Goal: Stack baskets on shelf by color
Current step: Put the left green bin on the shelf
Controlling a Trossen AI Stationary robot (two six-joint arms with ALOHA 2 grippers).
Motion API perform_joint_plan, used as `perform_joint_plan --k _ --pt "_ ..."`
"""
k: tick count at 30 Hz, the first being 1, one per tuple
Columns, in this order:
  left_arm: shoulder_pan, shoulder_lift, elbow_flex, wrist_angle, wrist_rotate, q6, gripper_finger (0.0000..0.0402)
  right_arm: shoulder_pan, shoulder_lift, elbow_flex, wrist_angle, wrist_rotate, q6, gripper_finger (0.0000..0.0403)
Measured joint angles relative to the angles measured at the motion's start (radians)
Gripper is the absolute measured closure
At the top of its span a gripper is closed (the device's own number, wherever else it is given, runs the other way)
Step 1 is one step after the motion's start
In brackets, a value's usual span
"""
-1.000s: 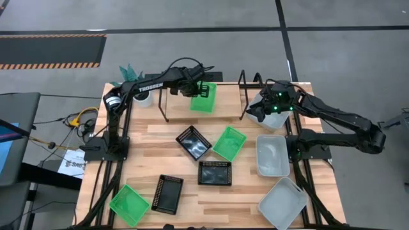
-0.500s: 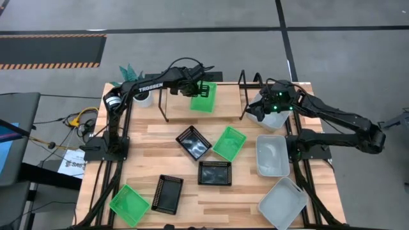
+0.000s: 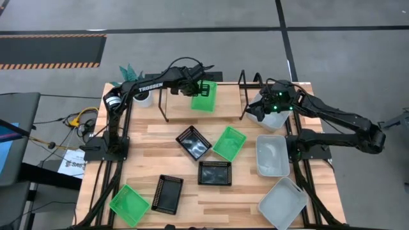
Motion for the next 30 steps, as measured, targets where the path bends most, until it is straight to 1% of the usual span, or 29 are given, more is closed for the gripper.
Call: perform_joint_plan --k 10,14,19,23,26,30 --pt "0.000 0.000 0.000 -0.030 -0.020 0.027 0.0401 0.000 0.000 0.000 0.000 0.000 0.000 0.0165" --pt "0.000 0.000 0.000 -0.034 -0.023 0.011 0.0401 0.000 0.000 0.000 0.000 0.000 -0.001 0.0165" --pt "0.000 0.000 0.000 -0.105 -0.042 -0.019 0.0395 0.002 0.000 0.000 0.000 -0.001 -0.002 0.0165" --pt "0.000 0.000 0.000 -0.164 -0.060 -0.037 0.0365 0.003 0.000 0.000 0.000 -0.002 -0.003 0.0165" --pt "0.001 0.000 0.000 -0.171 -0.061 -0.042 0.0327 0.003 0.000 0.000 0.000 -0.002 -0.003 0.0165" --pt "0.001 0.000 0.000 -0.171 -0.061 -0.033 0.0267 0.003 0.000 0.000 0.000 -0.002 -0.003 0.0165"
